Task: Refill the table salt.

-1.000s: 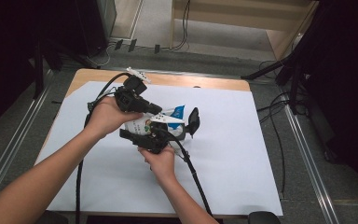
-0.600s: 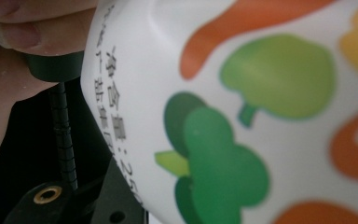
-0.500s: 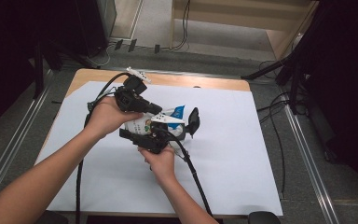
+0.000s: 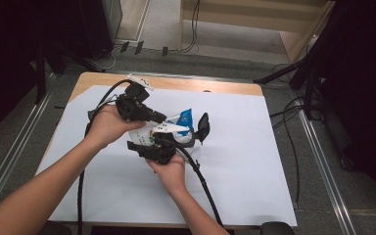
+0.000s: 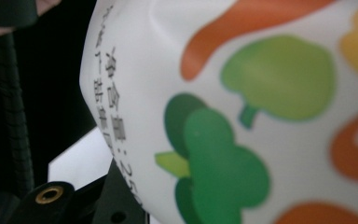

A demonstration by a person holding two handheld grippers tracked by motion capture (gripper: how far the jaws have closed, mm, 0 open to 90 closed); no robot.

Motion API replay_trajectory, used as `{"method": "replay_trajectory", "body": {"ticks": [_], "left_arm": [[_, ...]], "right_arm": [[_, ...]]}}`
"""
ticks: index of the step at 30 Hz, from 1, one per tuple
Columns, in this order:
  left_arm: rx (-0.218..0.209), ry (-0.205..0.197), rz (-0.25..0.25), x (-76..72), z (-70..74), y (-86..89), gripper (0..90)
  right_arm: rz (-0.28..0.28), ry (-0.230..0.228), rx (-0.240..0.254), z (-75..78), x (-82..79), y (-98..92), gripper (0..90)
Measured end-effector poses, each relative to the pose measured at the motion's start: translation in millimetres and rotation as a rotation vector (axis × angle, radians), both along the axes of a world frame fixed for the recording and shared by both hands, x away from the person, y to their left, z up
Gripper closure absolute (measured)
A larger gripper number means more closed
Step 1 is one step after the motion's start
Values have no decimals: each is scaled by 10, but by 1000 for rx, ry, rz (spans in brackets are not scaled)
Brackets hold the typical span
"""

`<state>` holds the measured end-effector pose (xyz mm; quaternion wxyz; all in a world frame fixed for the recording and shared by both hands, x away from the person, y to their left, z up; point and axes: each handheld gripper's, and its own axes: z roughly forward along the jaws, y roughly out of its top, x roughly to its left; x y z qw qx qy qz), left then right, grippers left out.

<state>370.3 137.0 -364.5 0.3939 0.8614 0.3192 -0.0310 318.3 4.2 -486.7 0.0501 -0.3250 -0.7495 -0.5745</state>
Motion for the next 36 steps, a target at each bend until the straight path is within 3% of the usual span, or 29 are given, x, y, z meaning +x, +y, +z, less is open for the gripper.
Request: {"method": "replay_trajectory", "body": {"ticks": [1,9,16,23,36], "left_arm": [[1,2,-1,0,-6,4,898],[-6,4,-6,22,-20,-27,861],[-13,10,-20,79,-26,-82,834],[-3,-6,-26,41,5,-50,900],[-54,-28,-16,-22,84,92,900]], "right_arm": [[1,-12,-21,-3,-2,-2,660],[-9,-32,-54,-2,-3,-31,663],[-9,-33,-55,3,12,-74,664],[-2,-42,-58,-1,-11,-89,664],[-50,-69,-64,-15,-68,-139,652]]}}
